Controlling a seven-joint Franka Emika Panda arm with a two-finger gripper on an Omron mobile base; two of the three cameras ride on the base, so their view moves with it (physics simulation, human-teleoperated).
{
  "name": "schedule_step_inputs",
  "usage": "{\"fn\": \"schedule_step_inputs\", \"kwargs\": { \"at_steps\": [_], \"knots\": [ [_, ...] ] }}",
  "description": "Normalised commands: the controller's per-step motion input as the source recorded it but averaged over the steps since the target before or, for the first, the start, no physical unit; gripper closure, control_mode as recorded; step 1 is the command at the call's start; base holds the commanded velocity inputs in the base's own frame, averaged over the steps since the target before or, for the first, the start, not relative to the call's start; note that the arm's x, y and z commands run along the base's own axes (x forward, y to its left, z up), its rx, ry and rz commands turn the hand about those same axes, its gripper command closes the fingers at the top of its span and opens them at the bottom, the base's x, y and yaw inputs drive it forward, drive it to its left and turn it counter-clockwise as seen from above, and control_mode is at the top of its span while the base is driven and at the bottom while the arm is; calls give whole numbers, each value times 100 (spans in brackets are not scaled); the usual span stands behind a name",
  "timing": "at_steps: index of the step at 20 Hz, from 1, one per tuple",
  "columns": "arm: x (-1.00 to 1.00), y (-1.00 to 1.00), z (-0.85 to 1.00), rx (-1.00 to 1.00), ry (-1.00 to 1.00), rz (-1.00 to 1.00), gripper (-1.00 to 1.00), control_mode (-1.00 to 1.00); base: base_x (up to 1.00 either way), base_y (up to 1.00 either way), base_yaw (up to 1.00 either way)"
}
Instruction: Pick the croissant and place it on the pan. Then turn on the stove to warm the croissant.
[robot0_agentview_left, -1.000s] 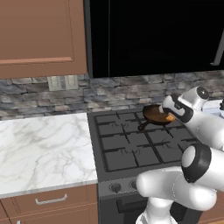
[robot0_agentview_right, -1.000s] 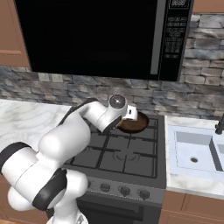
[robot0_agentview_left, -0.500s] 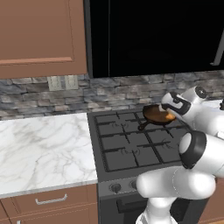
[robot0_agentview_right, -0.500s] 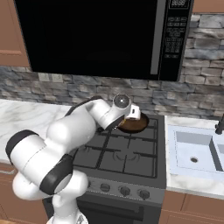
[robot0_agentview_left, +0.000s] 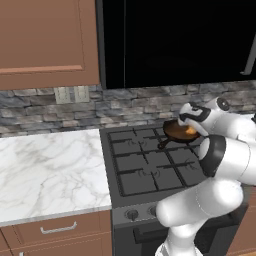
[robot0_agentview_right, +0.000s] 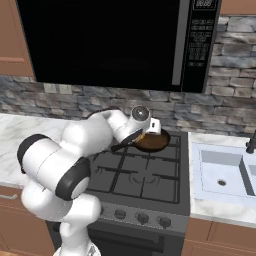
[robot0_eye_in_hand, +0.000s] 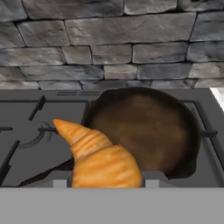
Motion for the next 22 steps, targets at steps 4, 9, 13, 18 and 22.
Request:
{"fn": "schedule_step_inputs", "kwargs": {
  "at_steps": [4, 9, 13, 18, 22],
  "knots": [
    [26, -2, -16, 0, 0, 0, 100, -100, 0, 0, 0],
    [22, -3, -16, 0, 0, 0, 100, -100, 0, 0, 0],
    [21, -10, -12, 0, 1, 0, 100, -100, 0, 0, 0],
    [21, -9, -11, 0, 7, 0, 100, -100, 0, 0, 0],
    [16, -8, -12, 0, 9, 0, 100, -100, 0, 0, 0]
  ]
}}
